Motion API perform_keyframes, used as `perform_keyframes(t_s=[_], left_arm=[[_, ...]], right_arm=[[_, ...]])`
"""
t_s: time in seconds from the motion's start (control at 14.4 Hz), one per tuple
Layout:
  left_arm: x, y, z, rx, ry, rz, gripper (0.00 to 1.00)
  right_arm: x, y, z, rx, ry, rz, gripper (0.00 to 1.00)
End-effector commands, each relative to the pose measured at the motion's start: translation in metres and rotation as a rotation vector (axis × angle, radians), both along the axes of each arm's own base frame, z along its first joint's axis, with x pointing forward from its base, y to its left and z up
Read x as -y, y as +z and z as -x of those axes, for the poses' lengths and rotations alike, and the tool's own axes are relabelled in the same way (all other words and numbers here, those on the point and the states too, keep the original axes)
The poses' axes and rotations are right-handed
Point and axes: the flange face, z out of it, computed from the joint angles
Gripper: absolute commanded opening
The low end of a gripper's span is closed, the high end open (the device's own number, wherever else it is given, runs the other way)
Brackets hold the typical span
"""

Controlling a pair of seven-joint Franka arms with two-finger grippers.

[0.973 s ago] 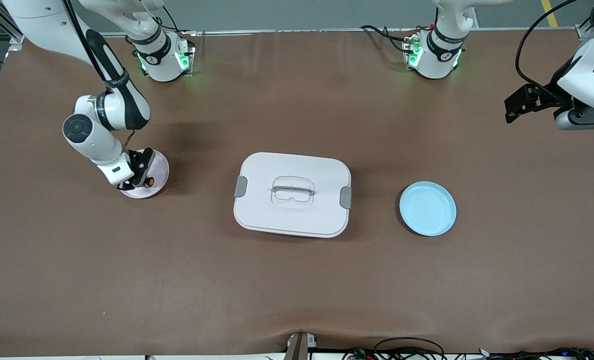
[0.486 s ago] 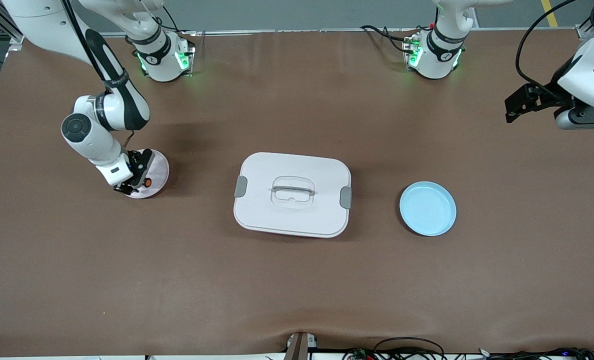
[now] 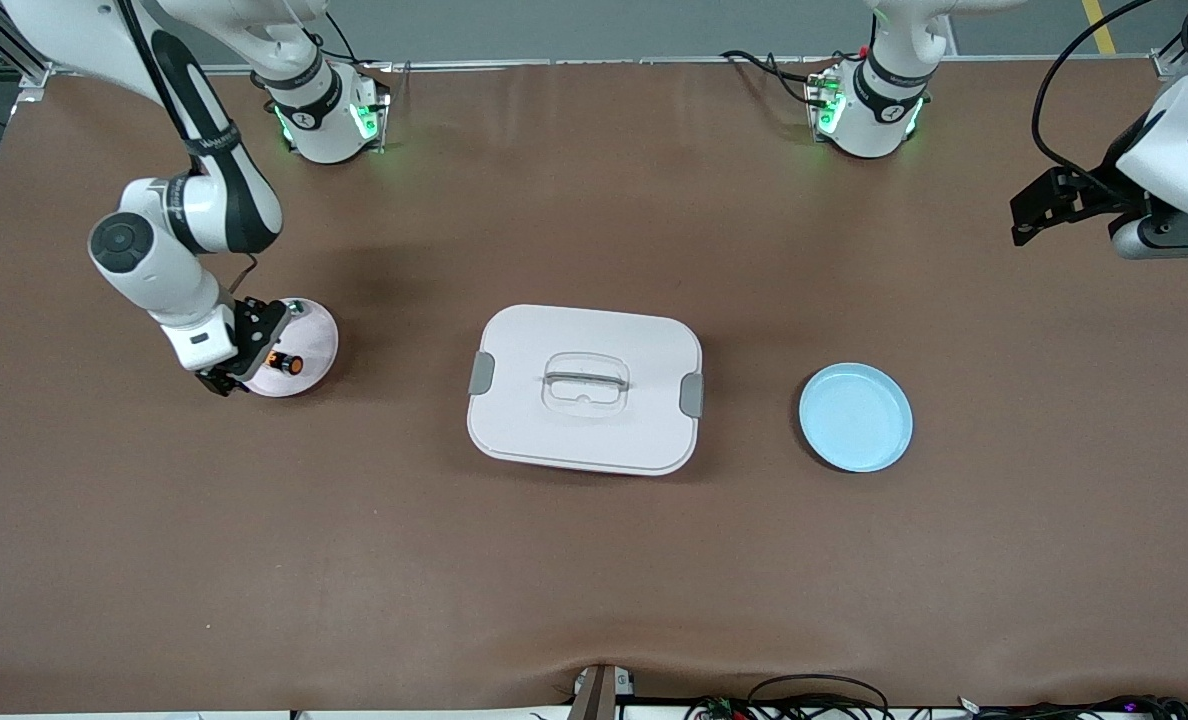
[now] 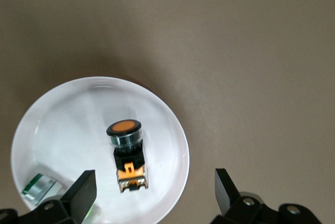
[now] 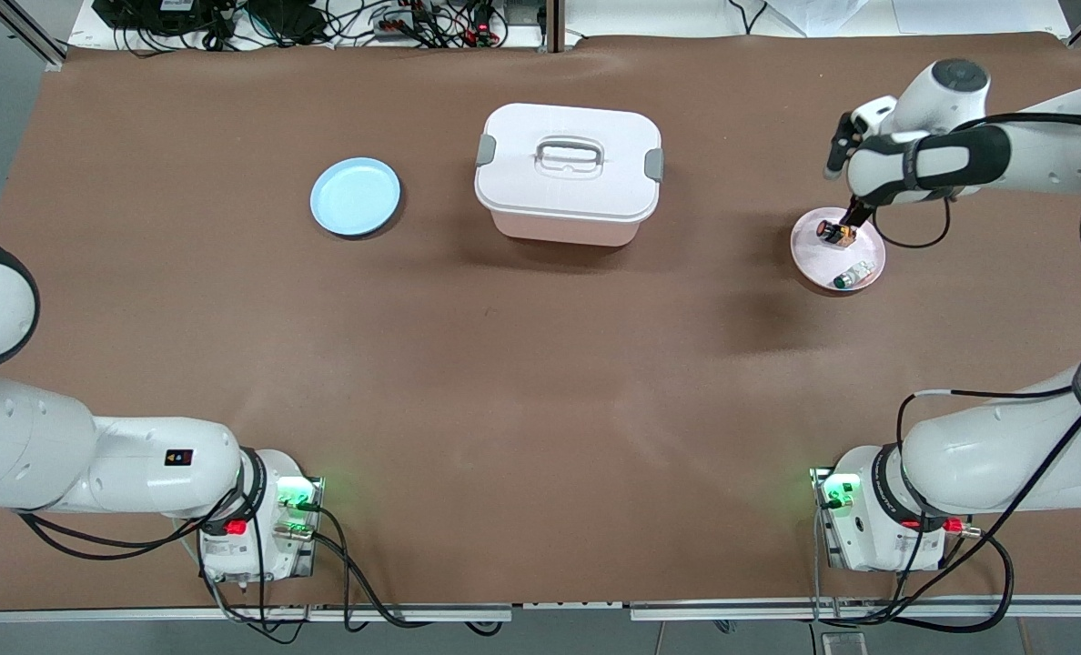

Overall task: Transfer orange switch to right arm and place
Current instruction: 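Lower the switch onto the pink plate and open the right gripper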

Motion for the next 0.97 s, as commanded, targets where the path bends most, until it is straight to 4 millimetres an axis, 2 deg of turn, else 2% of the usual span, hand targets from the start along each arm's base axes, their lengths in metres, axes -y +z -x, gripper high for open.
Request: perform_keyframes(t_s=[0.0, 0.21, 0.42, 0.76, 0.9], left_arm=[[-0.003, 0.005, 0.007, 0.004, 0.000, -0.002, 1.00], [-0.002, 0.005, 0.006, 0.003, -0.003, -0.002, 1.00], [-0.001, 0.007, 0.006, 0.009, -0.004, -0.001, 1.00], [-0.001, 0.007, 0.006, 0.008, -0.007, -0.001, 1.00], [-0.001, 0.007, 0.006, 0.006, -0.006, -0.001, 1.00]], right_arm=[[0.009, 0.023, 0.006, 0.003, -0.248, -0.002, 1.00], [0.013, 0.036, 0.006, 0.050, -0.575, -0.029, 1.00], [0.015, 0.040, 0.006, 0.078, -0.864, -0.053, 1.00], [0.016, 0.056, 0.004, 0.116, -1.081, -0.085, 1.00], [0.017, 0.070, -0.002, 0.145, -1.132, -0.103, 1.00]])
